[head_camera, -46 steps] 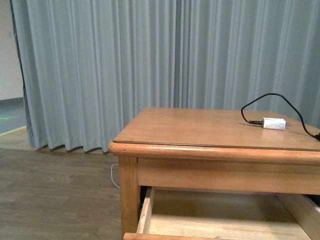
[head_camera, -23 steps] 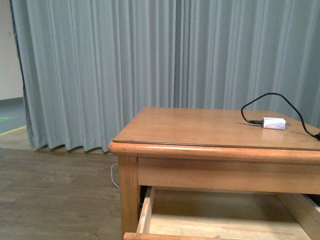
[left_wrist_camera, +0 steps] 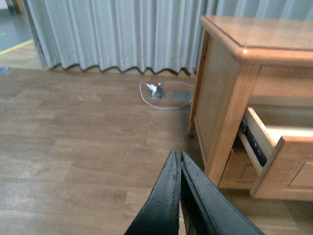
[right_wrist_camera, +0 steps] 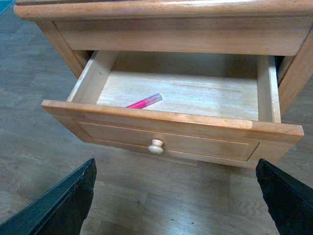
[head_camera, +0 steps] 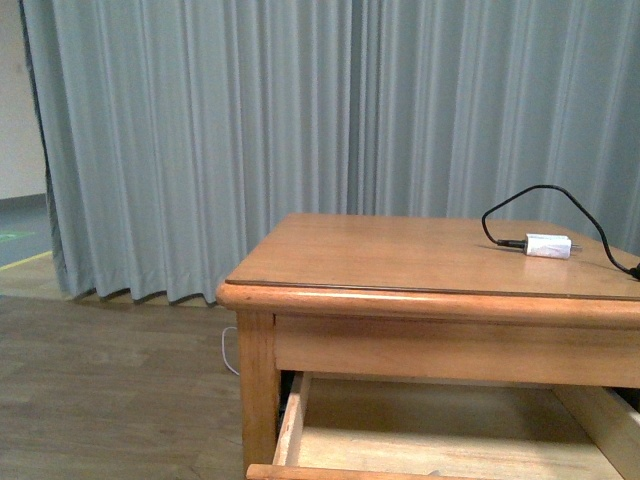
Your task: Place pink marker in drawer with both arms
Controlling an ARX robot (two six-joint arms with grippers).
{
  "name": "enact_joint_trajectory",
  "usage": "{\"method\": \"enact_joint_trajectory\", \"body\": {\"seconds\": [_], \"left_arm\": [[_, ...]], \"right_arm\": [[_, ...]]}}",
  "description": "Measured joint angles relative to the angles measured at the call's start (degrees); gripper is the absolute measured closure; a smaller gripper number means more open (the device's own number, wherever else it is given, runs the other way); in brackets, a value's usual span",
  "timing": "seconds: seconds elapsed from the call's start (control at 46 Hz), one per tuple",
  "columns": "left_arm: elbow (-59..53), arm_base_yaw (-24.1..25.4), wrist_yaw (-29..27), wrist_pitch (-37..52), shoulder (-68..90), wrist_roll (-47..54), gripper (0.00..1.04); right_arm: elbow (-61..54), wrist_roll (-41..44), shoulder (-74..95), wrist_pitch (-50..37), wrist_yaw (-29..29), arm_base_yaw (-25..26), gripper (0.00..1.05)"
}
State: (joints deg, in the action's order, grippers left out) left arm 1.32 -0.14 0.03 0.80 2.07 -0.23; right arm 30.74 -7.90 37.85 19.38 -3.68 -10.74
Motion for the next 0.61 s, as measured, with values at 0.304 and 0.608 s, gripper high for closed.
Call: {"method": "enact_joint_trajectory", "body": {"seconds": [0.304,0.608], "left_arm": [[0.0,0.0,0.0,-0.8,-1.8,0.0,0.77],[0.0,0.0,0.0,-0.8,-1.8,0.0,0.25]], "right_arm": [[-3.9,1.0,-1.8,-12.3,14.4,-2.6,0.08],[2.7,1.2,12.1,3.0,5.4,7.4,0.08]]}}
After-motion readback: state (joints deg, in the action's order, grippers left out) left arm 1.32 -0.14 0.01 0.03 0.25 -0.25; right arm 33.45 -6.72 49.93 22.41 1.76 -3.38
